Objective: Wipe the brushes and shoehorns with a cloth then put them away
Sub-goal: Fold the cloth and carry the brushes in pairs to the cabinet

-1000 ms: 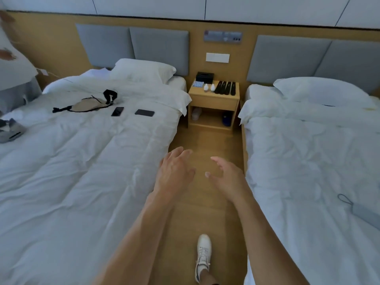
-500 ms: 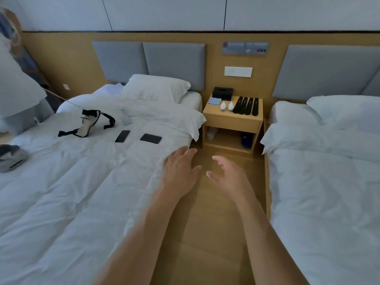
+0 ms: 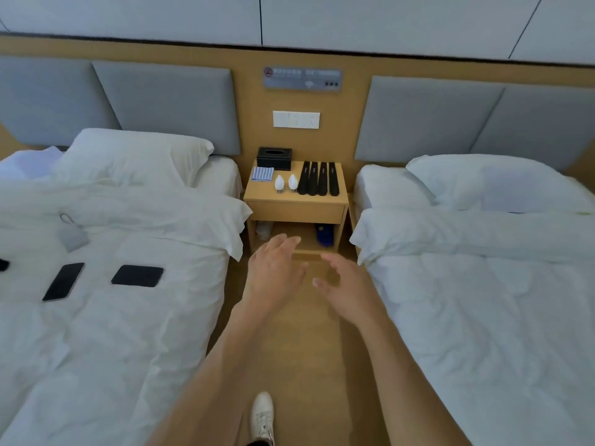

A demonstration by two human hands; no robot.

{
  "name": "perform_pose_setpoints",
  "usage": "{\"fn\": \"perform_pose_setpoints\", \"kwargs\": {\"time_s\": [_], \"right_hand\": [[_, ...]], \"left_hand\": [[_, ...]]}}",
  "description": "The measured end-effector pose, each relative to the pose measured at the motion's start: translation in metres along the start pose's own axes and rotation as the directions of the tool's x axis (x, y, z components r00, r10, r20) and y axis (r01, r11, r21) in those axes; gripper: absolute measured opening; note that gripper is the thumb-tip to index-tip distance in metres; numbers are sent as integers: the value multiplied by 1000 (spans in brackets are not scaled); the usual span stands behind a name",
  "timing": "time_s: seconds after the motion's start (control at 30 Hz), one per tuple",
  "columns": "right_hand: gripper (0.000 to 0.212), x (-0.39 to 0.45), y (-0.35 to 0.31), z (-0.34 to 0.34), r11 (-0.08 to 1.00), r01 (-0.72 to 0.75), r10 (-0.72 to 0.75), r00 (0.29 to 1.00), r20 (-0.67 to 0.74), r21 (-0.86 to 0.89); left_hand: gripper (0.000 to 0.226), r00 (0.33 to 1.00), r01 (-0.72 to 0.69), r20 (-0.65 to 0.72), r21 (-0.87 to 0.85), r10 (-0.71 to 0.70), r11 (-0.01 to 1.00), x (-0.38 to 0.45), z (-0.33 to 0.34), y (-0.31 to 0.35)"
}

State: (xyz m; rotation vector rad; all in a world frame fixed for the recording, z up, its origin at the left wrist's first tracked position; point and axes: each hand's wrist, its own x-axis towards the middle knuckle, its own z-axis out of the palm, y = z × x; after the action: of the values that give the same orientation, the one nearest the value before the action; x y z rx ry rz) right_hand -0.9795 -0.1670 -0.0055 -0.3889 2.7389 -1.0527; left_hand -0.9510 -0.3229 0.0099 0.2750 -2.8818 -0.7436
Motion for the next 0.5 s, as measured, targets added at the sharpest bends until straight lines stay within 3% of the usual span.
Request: {"fn": "perform_pose_setpoints", "kwargs": {"time_s": [0.27,0.5], "right_hand": [[57,159,-42,9,997,-70,70,997,-29,13],[57,257,-44,17,991,-130,130,991,-13,19]], "left_hand": [[54,1000,-13,16,8,13,1000,173,-18,-59],[54,997,-4,75,-8,5,1000,271,-1,-93]]}}
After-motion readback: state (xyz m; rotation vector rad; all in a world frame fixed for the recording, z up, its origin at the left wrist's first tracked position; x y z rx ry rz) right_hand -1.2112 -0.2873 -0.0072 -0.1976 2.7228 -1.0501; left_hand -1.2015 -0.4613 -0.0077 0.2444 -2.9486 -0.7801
